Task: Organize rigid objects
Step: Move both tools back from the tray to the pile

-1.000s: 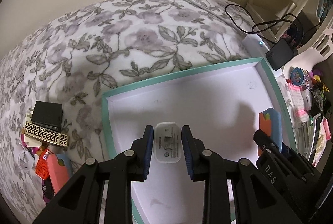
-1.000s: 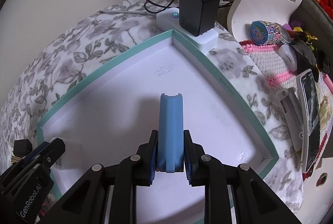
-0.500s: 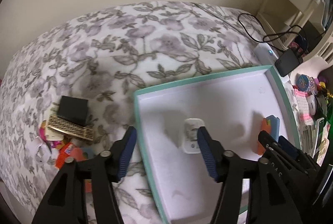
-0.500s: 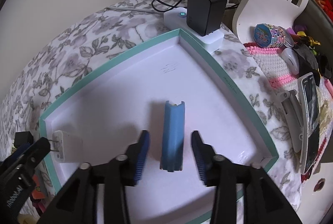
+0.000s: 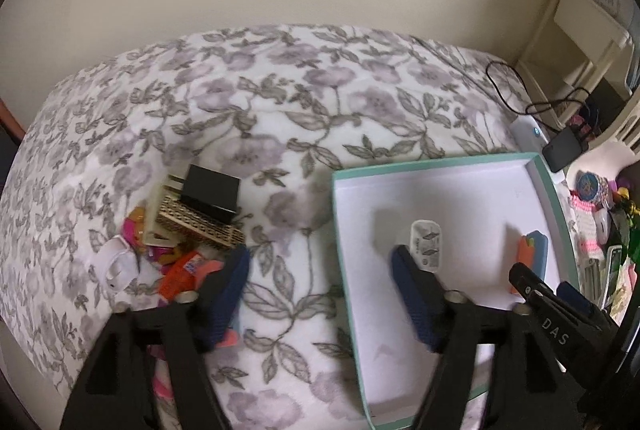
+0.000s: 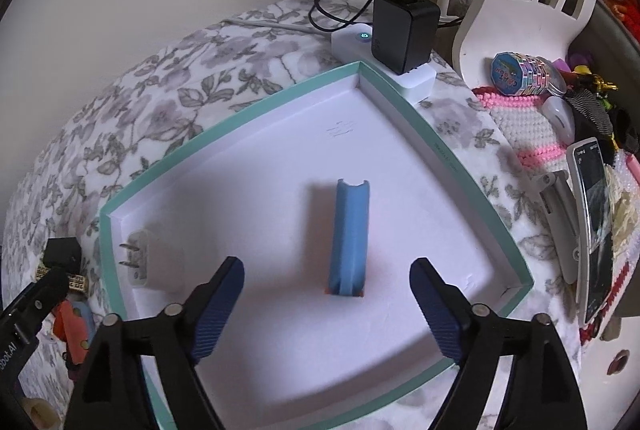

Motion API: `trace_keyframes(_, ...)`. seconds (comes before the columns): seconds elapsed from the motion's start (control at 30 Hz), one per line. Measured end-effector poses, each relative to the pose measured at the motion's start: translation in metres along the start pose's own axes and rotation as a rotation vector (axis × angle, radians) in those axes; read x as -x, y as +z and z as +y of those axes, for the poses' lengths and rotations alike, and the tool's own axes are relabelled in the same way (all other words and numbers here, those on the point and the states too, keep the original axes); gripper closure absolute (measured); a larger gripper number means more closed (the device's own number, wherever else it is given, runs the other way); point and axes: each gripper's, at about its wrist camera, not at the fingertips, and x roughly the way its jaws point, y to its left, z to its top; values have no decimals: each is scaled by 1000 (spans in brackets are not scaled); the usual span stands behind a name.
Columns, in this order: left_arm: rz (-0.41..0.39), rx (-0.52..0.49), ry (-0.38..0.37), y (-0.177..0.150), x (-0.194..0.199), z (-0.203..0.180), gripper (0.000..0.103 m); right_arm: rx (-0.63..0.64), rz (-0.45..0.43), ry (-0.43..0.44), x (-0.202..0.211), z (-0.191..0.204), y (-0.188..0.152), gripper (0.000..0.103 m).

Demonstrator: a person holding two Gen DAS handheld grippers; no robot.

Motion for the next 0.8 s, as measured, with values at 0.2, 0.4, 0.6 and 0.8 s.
trace_keyframes(0.2, -70, 33, 10, -3, 20, 19, 12, 4, -24, 21, 10, 3, -4, 0)
trace_keyframes(0.4, -157, 73, 62, -6, 41, 36, 10, 9, -56, 35, 23, 9, -8, 0)
trace_keyframes(0.6, -207, 108, 76, -9, 53, 56, 9, 43, -82, 19, 30, 19, -10, 0)
trace_keyframes(0.8, -220, 188, 44, -17, 49, 88, 2, 85, -71, 38, 29, 33, -13, 0)
